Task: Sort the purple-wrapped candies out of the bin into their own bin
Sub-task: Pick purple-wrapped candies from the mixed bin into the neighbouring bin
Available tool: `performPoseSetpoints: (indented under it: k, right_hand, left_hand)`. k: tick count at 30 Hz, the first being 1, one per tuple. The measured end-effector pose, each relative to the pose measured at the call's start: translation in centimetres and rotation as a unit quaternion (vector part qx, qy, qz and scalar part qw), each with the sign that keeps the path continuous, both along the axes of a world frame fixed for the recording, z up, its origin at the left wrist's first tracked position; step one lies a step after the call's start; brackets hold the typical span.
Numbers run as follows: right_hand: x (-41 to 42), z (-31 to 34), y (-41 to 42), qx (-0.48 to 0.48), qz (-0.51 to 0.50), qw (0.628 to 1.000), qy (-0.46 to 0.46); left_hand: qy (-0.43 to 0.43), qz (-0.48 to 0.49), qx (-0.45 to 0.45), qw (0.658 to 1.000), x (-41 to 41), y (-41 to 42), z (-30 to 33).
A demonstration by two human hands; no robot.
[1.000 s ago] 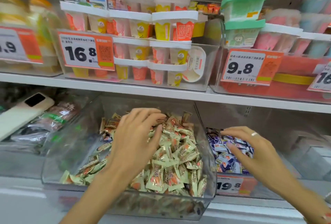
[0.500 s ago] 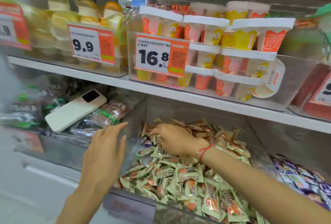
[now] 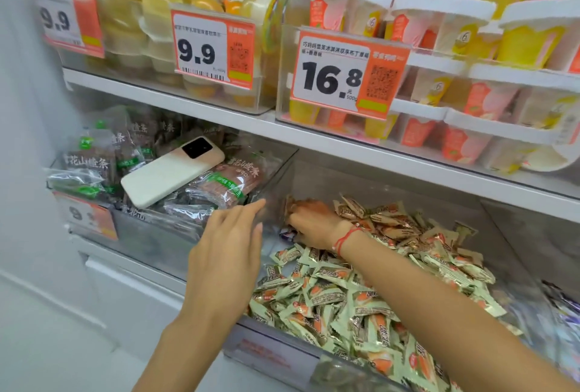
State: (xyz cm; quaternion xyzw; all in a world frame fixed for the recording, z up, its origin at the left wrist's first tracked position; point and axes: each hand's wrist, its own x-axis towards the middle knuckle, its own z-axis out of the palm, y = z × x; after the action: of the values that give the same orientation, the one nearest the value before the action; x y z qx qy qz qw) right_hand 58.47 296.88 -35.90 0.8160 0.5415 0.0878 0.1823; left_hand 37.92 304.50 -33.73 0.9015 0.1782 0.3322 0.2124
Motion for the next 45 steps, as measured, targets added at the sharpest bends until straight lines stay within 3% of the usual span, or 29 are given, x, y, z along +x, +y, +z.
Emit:
performPoseSetpoints:
  k: [6, 10, 14, 18, 20, 22, 25, 28, 36, 40, 43, 45]
  right_hand:
    - [-2.6, 2.5, -2.9, 0.042, 0.039, 0.986, 0.154]
    - [-4.6, 3.8, -7.9, 0.08, 0.018, 0.979, 0.185]
    - [-6.6, 4.4, -13.3, 0.084, -0.026, 0.971, 0.223]
    - [-7.8, 5.5, -16.0, 0.082, -0.057, 0.97, 0.22]
    - [-8.4, 5.7, -16.9, 0.059, -0.074, 0.971, 0.219]
    - [-8.9, 5.7, -17.5, 0.048, -0.088, 0.97, 0.221]
    - [-9.2, 5.8, -17.6, 0.052, -0.092, 0.969, 0.224]
    - [-9.5, 6.1, -17.5, 0.062, -0.092, 0.968, 0.224]
    - [-7.7, 6.2, -12.4, 0.13, -0.048, 0.975, 0.176]
    - [-6.4, 3.9, -9.3, 0.074, -0.046, 0.985, 0.146]
    - [-5.9, 2.7, -7.9, 0.018, -0.027, 0.997, 0.069]
    - [-5.4, 2.1, -7.5, 0.022, -0.007, 0.999, 0.035]
  left_hand:
    - [-0.003, -0.005, 0.005, 1.0, 0.0, 0.0, 0.2]
    - [-0.005, -0.01, -0.002, 1.0, 0.0, 0.0, 0.2]
    - [-0.008, -0.006, 0.116, 0.993, 0.3, 0.5, 0.1]
    - [-0.091, -0.058, 0.173, 0.979, 0.1, -1.3, 1.1]
    - [-0.027, -0.125, 0.138, 0.982, 0.7, -2.6, 1.3]
    - [0.121, -0.156, 0.106, 0.975, 2.8, -2.7, 0.0]
    - [0.329, -0.217, 0.132, 0.91, 5.8, -2.1, -1.7]
    - [0.379, -0.225, 0.147, 0.886, 7.1, -1.8, -1.8]
    - [0.338, -0.157, 0.223, 0.901, 6.5, -2.0, -1.0]
    - [0.174, -0.095, 0.237, 0.951, 3.8, -2.2, 0.3]
    - [0.01, -0.129, 0.272, 0.954, 2.2, -2.3, 1.1]
    - [-0.043, -0.145, 0.241, 0.959, 1.7, -2.2, 0.8]
